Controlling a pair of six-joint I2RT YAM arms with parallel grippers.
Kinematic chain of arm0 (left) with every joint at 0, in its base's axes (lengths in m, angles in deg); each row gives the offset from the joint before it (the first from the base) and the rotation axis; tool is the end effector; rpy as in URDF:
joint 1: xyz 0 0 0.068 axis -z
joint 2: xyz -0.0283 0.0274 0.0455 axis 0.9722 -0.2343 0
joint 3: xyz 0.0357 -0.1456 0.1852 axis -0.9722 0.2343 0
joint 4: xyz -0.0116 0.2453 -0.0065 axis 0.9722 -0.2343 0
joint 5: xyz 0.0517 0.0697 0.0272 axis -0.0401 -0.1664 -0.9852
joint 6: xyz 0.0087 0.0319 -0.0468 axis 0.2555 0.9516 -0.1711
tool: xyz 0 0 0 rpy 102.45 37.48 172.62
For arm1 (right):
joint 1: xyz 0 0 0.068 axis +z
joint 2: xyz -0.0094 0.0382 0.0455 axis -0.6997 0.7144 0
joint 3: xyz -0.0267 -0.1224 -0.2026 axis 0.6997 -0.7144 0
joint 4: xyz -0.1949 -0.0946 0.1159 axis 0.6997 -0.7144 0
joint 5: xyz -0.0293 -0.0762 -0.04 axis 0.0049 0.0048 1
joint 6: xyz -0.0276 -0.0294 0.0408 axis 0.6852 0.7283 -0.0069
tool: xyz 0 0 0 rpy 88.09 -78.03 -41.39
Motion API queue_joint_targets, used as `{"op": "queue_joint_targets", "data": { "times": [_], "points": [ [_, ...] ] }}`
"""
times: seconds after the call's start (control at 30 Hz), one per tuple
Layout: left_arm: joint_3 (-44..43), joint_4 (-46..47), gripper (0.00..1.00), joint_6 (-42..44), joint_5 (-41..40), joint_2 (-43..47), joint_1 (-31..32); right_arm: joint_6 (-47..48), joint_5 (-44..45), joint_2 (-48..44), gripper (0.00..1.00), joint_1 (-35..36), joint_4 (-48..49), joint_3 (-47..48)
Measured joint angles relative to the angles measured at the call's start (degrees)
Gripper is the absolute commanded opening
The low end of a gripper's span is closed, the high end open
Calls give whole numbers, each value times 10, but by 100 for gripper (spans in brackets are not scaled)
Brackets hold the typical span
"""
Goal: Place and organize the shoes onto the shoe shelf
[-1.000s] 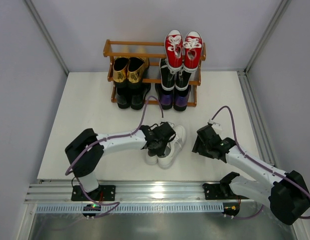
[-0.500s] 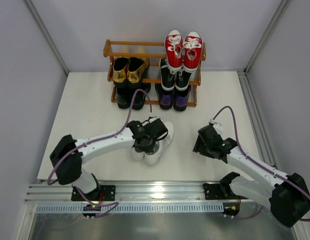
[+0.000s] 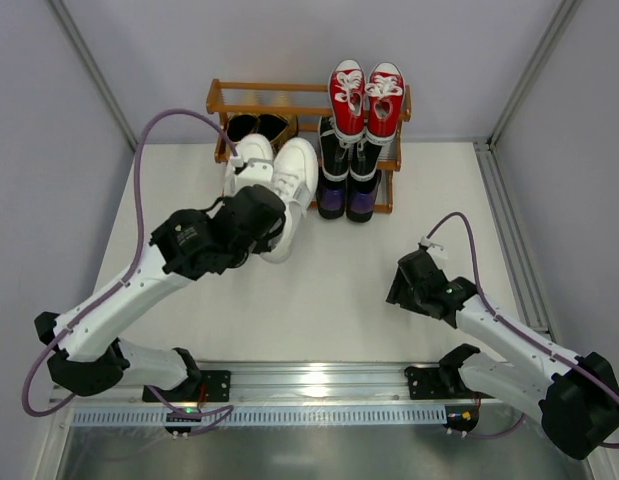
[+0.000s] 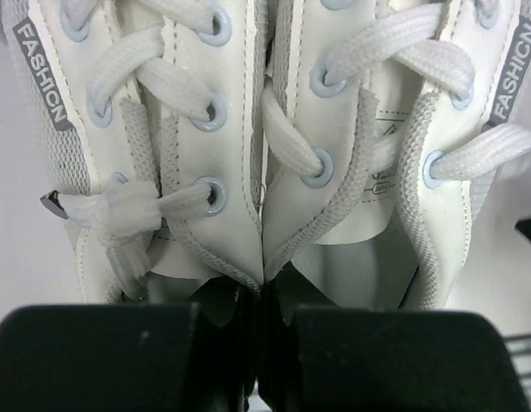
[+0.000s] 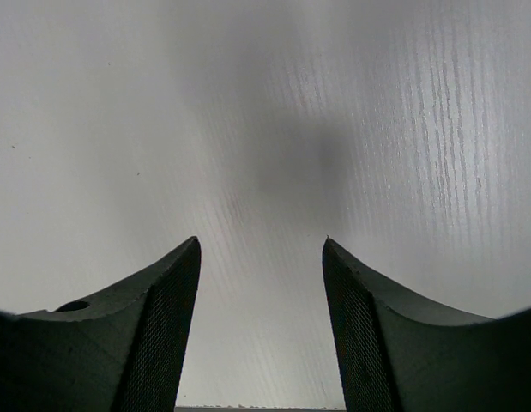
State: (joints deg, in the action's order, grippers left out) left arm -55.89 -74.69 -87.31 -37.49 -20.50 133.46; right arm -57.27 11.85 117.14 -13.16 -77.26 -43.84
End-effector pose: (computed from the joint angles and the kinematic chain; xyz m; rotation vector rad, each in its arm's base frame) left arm 0.1430 -0.1765 0.3840 0.1557 2.2253 -0.0948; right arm 0.1578 0.0840 0.1597 0.4019 2.5260 0.1950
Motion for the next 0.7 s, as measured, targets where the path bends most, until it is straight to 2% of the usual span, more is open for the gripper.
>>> {"op": "queue_joint_targets", "data": {
  "times": [0.17,0.3,0.43,0.57,0.7],
  "points": [
    [-115,18,0,80,-19,-49,-75,9,-3,-2,61,0,-2,1],
    [-233,53,0,140,-1,-134,-155,18,-4,-2,61,-2,-8,10],
    [-357,77,0,197,14,-237,-206,28,-4,-1,61,-4,-9,27],
    [-413,105,0,236,30,-297,-231,34,-5,7,61,-6,-7,37],
    [-415,137,0,257,62,-327,-265,36,-9,16,61,-7,-5,38]
  ]
}}
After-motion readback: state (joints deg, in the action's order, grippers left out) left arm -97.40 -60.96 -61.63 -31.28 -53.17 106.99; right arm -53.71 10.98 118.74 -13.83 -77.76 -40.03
